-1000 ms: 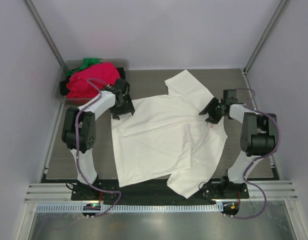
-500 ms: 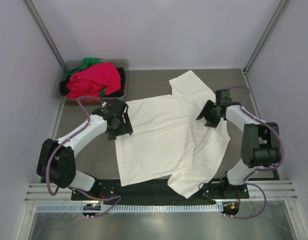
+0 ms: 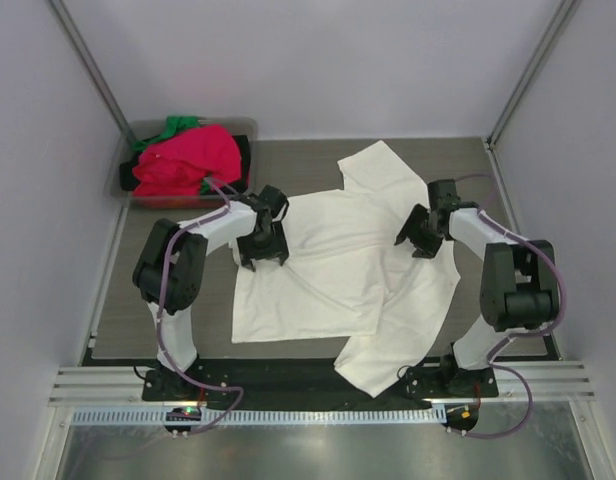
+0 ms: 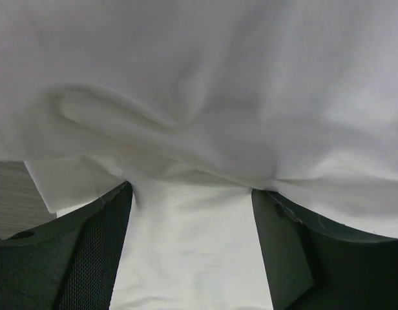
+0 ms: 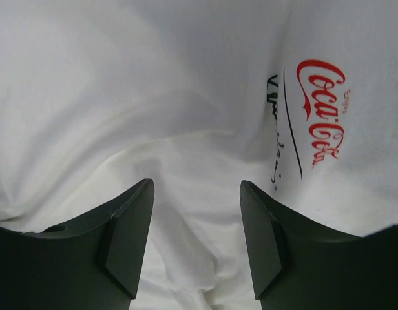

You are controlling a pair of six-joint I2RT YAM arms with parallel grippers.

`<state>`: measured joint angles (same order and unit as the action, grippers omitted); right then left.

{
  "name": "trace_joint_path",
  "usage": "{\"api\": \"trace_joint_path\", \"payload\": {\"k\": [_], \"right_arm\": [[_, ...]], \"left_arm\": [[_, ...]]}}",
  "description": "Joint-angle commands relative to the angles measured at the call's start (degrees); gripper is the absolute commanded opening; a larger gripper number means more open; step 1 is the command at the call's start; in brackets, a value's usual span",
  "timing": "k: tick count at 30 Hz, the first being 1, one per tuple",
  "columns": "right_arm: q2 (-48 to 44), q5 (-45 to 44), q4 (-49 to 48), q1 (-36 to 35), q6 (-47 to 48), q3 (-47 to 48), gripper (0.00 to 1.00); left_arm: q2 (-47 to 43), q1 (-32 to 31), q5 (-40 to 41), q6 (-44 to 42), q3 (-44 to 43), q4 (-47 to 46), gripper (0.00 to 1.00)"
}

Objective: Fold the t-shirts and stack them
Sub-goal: Flatten the tshirt out

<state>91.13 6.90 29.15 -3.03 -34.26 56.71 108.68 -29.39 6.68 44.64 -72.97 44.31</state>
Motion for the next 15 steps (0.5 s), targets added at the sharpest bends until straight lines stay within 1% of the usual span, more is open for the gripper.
{"api": "trace_joint_path", "payload": {"k": [1, 3, 5, 6, 7, 9, 10, 12, 13, 15], "right_arm": [[7.1, -0.6, -0.8, 0.7, 2.1, 6.1, 0.61], [13.4, 0.4, -0.8, 1.4, 3.1, 8.9, 0.61], [17.7, 0.4, -0.4, 1.4, 4.0, 14.1, 0.61], [21.4, 0.5, -0.3, 1.4, 4.8, 16.0, 0.61], [23.3, 0.6, -0.1, 1.4, 5.3, 20.2, 0.61], [26.8, 1.4, 0.6, 1.4, 6.5, 24.9, 0.61], [29.5, 2.2, 1.3, 1.4, 6.8, 29.5, 0.61], [31.5, 3.5, 2.0, 0.9, 7.8, 33.5, 0.61], [31.9, 3.1, 4.1, 0.0, 9.7, 36.7, 0.61], [30.7, 1.1, 7.1, -1.0, 11.1, 38.6, 0.62]], "left_arm": [[4.6, 5.1, 3.8, -2.8, -2.7, -1.2, 0.76], [6.2, 8.5, 3.4, -3.6, -4.2, -0.6, 0.76], [7.4, 10.3, 4.7, -5.4, -7.6, 0.4, 0.76], [8.7, 12.0, 5.0, -6.1, -9.0, 1.5, 0.75], [9.3, 12.7, 5.2, -7.5, -11.6, 1.9, 0.76], [10.8, 14.2, 5.8, -8.6, -15.0, 4.0, 0.76], [12.1, 14.4, 6.1, -9.1, -18.4, 5.0, 0.76], [13.0, 14.4, 7.6, -10.5, -21.5, 7.4, 0.76], [12.7, 14.4, 7.6, -10.8, -23.3, 8.1, 0.76], [11.1, 14.1, 7.9, -11.3, -23.8, 9.5, 0.77]]}}
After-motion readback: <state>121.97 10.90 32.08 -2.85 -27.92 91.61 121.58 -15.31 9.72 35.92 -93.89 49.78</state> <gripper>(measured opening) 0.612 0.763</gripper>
